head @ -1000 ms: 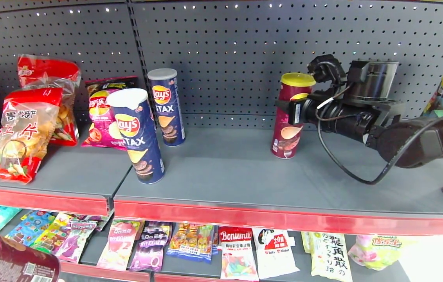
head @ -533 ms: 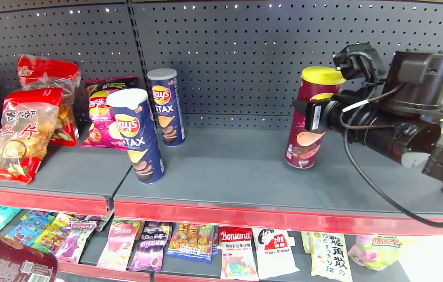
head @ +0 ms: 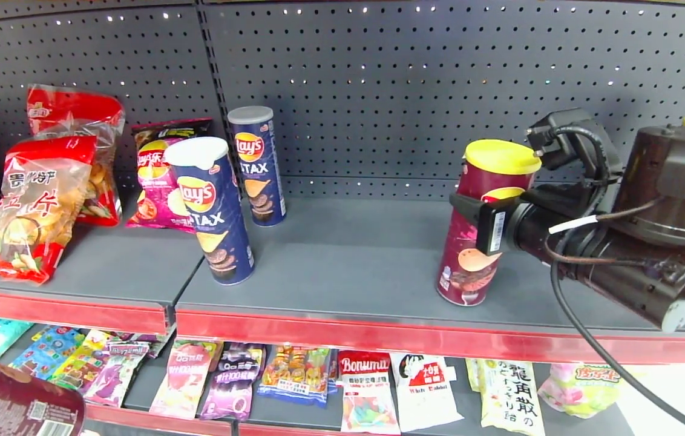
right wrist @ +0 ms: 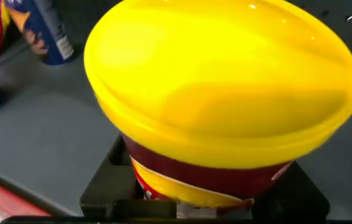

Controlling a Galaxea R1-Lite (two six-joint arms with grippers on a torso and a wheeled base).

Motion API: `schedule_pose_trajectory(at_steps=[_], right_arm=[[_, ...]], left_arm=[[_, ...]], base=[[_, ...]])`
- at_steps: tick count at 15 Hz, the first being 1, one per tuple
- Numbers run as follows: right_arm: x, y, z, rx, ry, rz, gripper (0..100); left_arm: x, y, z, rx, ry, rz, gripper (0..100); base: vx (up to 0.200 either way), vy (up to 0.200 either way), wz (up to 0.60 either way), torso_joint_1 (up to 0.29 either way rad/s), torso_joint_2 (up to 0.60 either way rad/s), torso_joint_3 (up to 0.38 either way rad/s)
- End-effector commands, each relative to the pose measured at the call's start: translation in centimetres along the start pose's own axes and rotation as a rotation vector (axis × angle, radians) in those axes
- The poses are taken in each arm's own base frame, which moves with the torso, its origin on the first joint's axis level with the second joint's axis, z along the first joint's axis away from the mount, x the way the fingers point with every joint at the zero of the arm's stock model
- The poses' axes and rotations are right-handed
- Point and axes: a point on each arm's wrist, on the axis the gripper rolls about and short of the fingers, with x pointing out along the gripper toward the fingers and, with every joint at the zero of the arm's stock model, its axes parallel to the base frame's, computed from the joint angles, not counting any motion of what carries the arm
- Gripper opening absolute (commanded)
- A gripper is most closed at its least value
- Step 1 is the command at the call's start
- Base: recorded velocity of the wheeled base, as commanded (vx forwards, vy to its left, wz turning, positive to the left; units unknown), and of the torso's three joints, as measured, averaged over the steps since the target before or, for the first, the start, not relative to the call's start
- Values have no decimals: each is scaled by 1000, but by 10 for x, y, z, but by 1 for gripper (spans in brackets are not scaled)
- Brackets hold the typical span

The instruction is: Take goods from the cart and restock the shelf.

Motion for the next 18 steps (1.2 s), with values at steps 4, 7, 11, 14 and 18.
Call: schedule_pose_trajectory(at_steps=[4, 7, 11, 14, 18], right_arm=[[-8, 14, -5, -14, 11, 23, 0], [-5, 18, -6, -19, 18, 1, 0], [-6, 20, -5, -17, 15, 7, 0], [-12, 28, -12, -9, 34, 41, 0], [-12, 28, -10, -17, 31, 24, 0]], left_arm=[[-2, 0, 0, 0, -9, 0, 0], [-1, 0, -1, -1, -4, 0, 0], [-1, 0, -2, -1, -1, -1, 0], [-1, 0, -1, -1, -3, -1, 0], [0, 0, -1, -2, 0, -1, 0]], base=[[0, 0, 0, 0, 0, 0], [0, 0, 0, 0, 0, 0], [0, 0, 0, 0, 0, 0], [0, 0, 0, 0, 0, 0], [0, 0, 0, 0, 0, 0]])
